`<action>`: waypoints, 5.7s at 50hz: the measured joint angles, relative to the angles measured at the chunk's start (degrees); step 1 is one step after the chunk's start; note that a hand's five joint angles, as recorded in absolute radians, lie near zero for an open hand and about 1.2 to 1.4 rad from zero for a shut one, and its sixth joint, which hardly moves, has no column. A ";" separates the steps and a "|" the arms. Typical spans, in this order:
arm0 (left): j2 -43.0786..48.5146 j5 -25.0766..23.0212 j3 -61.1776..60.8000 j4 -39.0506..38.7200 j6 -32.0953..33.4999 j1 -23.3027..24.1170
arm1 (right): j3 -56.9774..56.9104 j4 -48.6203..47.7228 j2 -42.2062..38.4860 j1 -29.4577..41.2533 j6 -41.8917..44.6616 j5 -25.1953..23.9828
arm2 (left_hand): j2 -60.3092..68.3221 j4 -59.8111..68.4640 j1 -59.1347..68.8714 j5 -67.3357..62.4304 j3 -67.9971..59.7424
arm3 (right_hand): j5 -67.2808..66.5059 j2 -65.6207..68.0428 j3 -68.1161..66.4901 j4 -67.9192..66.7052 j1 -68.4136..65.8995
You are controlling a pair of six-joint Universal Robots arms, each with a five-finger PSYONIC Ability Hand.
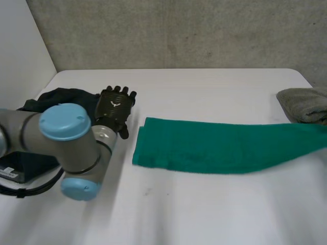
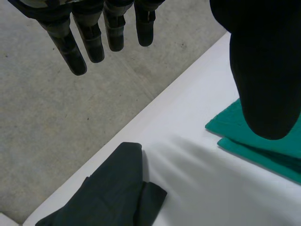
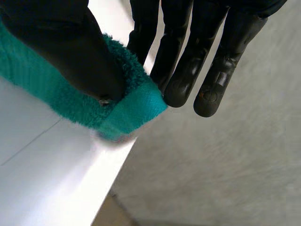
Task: Fold the laundry.
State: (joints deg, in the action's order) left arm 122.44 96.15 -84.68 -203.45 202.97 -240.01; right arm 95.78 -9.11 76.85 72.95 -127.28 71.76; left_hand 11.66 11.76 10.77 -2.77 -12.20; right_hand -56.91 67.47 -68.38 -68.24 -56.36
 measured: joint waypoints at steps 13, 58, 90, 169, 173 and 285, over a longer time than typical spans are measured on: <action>-11.84 -3.64 -10.39 0.09 -1.87 -4.92 | -13.65 -0.07 -3.17 33.47 -0.36 1.25 | 0.00 0.00 0.00 0.00 0.00 | 0.00 0.25 -0.01 -0.23 -0.13; 0.98 -8.87 -0.33 2.32 -6.52 6.97 | -6.62 6.64 -14.07 43.50 -31.11 9.46 | 0.00 0.00 0.00 0.02 0.00 | 53.25 -54.69 55.93 54.69 44.69; 11.58 7.18 10.94 6.22 3.50 2.47 | 2.13 -3.94 -15.18 38.64 -23.68 9.72 | 0.00 0.00 0.00 0.00 0.00 | 1.16 -0.02 0.70 0.05 2.02; -5.98 3.81 2.74 6.67 -11.03 10.83 | -2.22 1.07 -5.38 36.28 -42.39 2.37 | 0.00 0.00 0.00 0.00 0.00 | 53.24 -54.80 56.05 54.77 44.80; -3.39 3.64 5.28 8.18 -13.32 15.01 | -3.03 4.59 -5.27 33.30 -47.56 2.38 | 0.00 0.00 0.00 0.00 0.00 | 53.24 -54.80 56.05 54.77 44.80; -9.85 -25.58 16.56 34.87 -15.86 6.58 | -5.96 -16.89 -22.34 40.87 -27.69 8.42 | 0.00 0.00 0.33 0.01 -0.01 | 32.19 -28.91 29.53 29.22 23.26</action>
State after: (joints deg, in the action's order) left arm 112.59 70.57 -68.11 -168.58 187.11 -233.43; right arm 89.82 -26.00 54.51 113.82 -154.97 80.18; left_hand 11.67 11.76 11.11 -2.76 -12.22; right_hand -24.72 38.56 -38.85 -39.01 -33.11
